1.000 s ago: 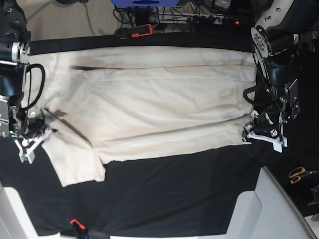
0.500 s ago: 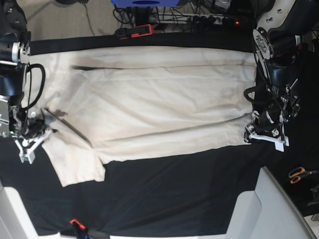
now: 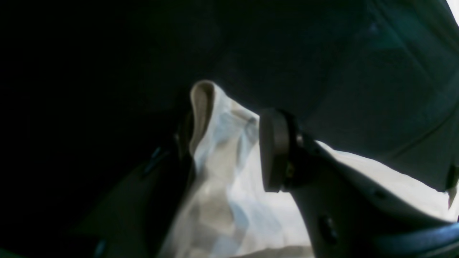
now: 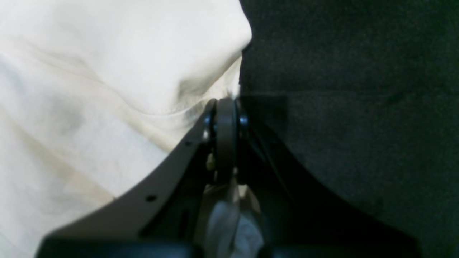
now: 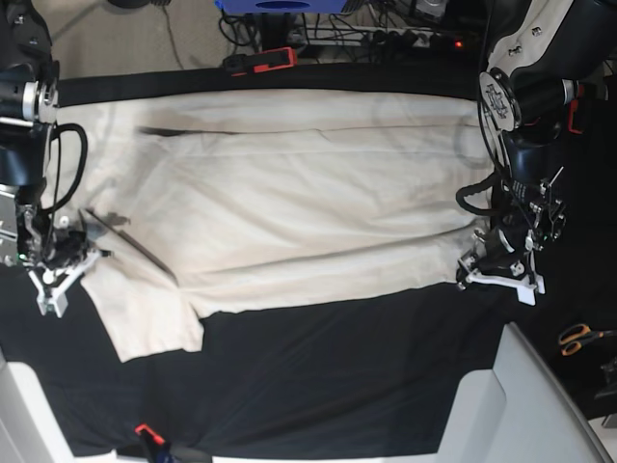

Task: Fold the T-shirt properly
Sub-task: 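Hold the side edge with the left gripper and sleeve with the right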

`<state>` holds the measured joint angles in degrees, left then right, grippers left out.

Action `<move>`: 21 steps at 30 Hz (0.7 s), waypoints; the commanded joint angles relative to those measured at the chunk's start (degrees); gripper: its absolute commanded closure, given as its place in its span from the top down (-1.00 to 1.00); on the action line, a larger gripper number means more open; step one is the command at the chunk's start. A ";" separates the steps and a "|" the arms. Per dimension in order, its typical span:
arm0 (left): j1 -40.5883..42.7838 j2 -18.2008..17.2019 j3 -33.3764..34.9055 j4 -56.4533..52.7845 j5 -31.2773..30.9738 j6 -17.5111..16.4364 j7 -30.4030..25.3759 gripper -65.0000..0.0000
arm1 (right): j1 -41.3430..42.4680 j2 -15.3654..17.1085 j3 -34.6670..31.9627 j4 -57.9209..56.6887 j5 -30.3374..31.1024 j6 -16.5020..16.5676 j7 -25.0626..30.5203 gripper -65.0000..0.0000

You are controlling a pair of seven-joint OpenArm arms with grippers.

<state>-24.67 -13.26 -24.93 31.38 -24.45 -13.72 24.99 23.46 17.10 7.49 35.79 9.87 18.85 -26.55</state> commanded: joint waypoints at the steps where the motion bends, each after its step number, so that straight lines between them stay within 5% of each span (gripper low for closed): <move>1: -0.78 0.20 0.18 0.14 0.32 0.13 1.60 -0.16 | 1.55 0.87 0.03 1.00 0.11 0.09 0.83 -1.00; 18: -2.46 0.20 0.27 -6.98 0.49 0.13 -5.17 -0.21 | 1.55 0.87 0.03 1.00 0.11 0.09 0.83 -1.00; 21: -2.46 0.20 0.27 -6.98 0.49 0.13 -5.26 -0.62 | 1.55 0.87 0.03 1.00 0.11 0.09 0.92 -1.00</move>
<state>-26.76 -12.88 -24.91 24.47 -24.77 -14.37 17.52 23.44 17.12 7.49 35.79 9.85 18.85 -26.57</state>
